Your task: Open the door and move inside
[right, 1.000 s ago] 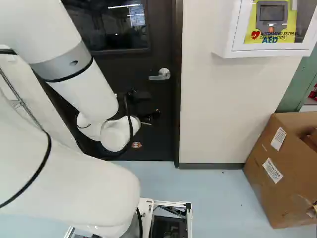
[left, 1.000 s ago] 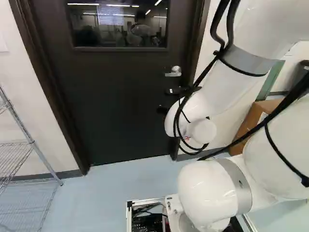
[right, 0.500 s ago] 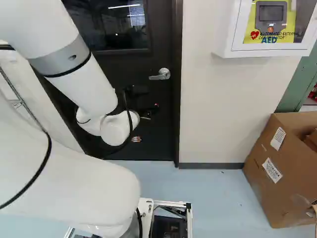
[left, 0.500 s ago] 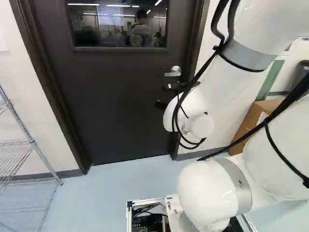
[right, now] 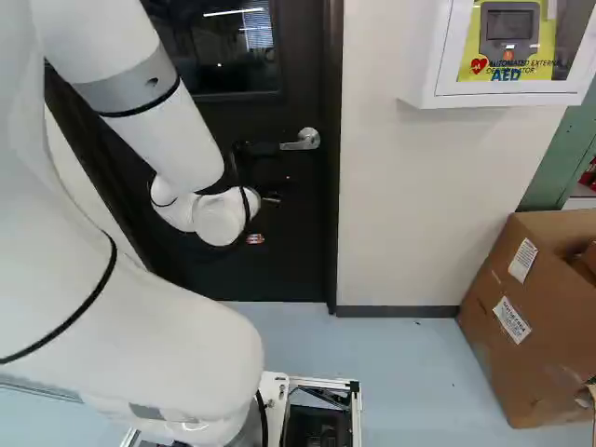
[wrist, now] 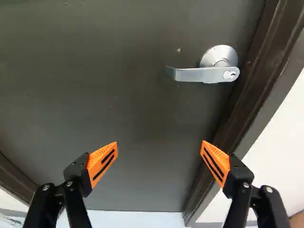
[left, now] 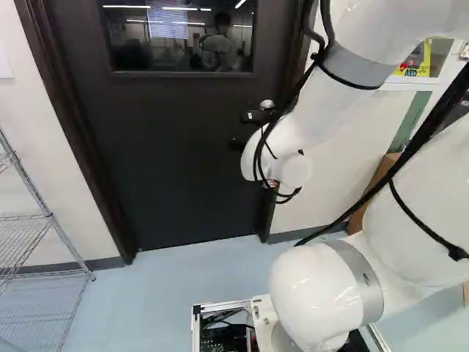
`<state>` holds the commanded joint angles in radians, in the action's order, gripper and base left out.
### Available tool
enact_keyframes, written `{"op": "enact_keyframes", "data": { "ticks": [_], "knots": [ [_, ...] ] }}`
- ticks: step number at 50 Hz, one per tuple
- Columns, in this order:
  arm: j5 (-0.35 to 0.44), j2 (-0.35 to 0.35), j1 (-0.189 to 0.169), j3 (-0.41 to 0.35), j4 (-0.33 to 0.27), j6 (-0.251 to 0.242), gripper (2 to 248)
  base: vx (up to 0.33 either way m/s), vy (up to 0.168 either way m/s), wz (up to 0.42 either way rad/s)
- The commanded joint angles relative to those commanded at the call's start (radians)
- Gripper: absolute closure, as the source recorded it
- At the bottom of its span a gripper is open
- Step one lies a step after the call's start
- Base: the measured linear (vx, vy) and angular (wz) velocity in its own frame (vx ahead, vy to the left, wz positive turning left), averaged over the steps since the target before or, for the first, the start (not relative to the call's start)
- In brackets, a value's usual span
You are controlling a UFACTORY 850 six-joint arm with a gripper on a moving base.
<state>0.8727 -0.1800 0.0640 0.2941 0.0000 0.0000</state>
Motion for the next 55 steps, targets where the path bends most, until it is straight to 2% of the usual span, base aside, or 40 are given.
{"op": "enact_keyframes", "data": {
  "ticks": [26, 55],
  "knots": [
    [0.000, 0.032, 0.004, 0.092, 0.000, 0.000, 3, 0.000, 0.000, 0.000],
    [0.000, -0.005, 0.008, 0.127, 0.000, 0.000, 3, 0.000, 0.000, 0.000]
  ]
}}
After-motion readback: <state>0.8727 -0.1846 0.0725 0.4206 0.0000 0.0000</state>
